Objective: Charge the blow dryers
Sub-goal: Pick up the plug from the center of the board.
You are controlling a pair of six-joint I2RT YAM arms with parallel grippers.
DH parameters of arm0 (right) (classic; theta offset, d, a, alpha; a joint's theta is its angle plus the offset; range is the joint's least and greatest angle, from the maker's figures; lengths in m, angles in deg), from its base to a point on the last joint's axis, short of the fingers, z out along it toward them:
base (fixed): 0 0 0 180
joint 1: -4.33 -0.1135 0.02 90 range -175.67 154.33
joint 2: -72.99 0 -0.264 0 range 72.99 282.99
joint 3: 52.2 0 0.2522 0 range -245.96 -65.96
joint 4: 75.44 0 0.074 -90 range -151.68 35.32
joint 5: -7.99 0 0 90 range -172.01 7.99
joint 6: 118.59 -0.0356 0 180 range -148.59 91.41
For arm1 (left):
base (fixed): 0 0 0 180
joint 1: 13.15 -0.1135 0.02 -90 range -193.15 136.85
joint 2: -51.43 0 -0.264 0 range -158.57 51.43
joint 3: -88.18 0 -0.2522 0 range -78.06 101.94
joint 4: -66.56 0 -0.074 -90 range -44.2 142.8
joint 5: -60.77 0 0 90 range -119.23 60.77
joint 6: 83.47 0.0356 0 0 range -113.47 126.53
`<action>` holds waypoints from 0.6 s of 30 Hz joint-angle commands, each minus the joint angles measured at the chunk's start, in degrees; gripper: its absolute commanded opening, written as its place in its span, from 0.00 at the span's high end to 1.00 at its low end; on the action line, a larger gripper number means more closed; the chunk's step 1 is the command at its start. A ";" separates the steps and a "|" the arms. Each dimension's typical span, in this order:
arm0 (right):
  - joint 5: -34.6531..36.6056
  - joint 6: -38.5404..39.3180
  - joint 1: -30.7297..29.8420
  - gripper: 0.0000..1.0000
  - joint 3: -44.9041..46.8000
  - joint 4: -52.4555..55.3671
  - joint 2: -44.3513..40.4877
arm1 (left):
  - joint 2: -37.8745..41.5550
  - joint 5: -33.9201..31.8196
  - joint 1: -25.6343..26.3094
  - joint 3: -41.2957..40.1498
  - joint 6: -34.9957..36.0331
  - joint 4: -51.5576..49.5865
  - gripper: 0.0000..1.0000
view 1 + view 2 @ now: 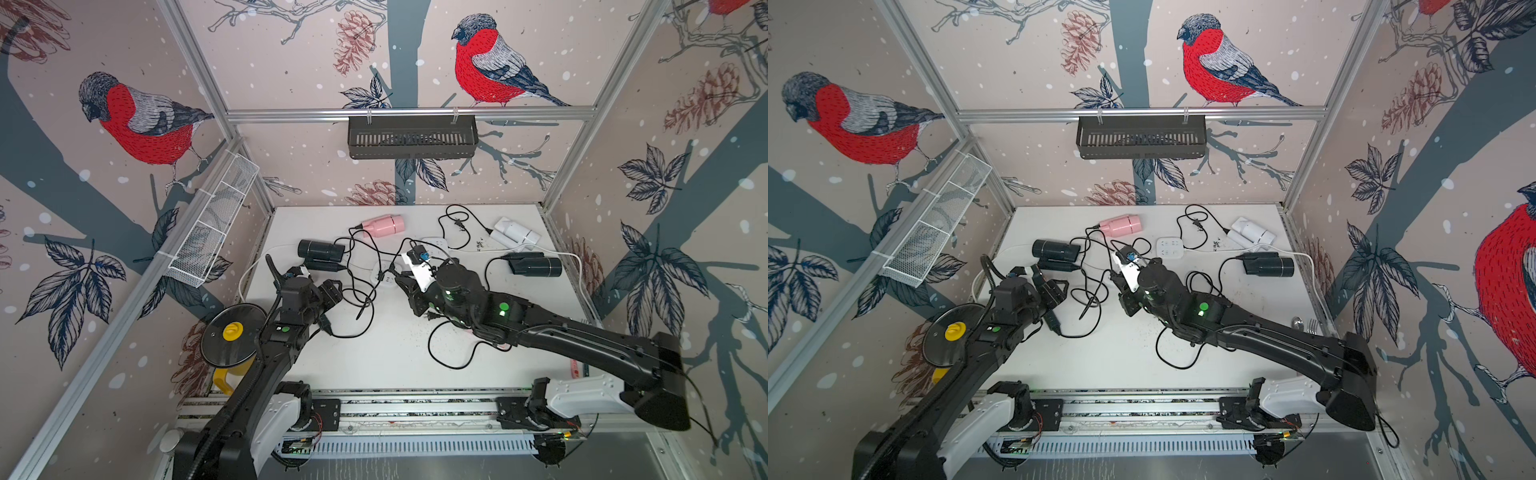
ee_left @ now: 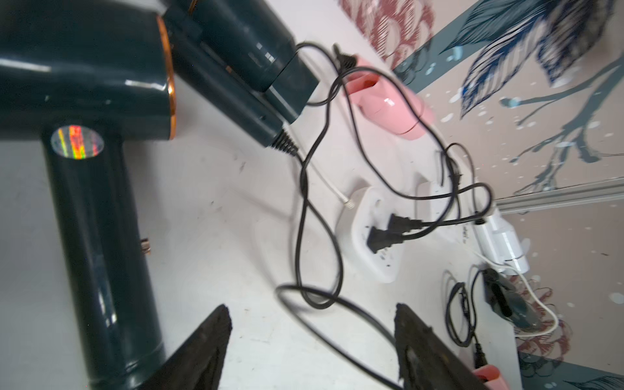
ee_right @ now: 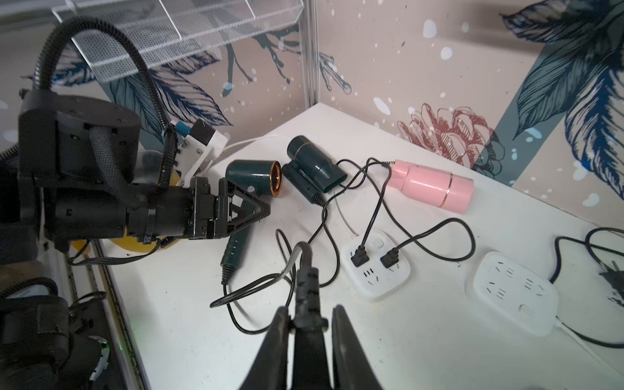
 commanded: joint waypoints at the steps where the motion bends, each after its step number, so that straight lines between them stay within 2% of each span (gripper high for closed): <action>1: 0.09 0.77 1.34 0.83 1.01 -4.39 -4.28 | 4.48 1.93 -0.08 0.29 0.31 4.68 0.24; 6: -10.30 -1.55 6.21 0.83 3.29 -8.77 -9.71 | 9.85 8.47 -0.05 1.22 1.88 7.67 0.29; 12: -13.97 -2.76 8.06 0.84 5.74 -9.35 -7.09 | 9.72 23.73 0.14 2.24 -1.22 13.34 0.38; 16: -15.82 -3.50 8.72 0.84 7.68 -10.84 -4.36 | 10.41 28.62 1.36 2.53 -2.27 14.89 0.39; 18: -18.10 -4.19 9.25 0.84 8.48 -12.02 -3.07 | 10.63 30.78 3.38 2.14 -2.52 15.80 0.43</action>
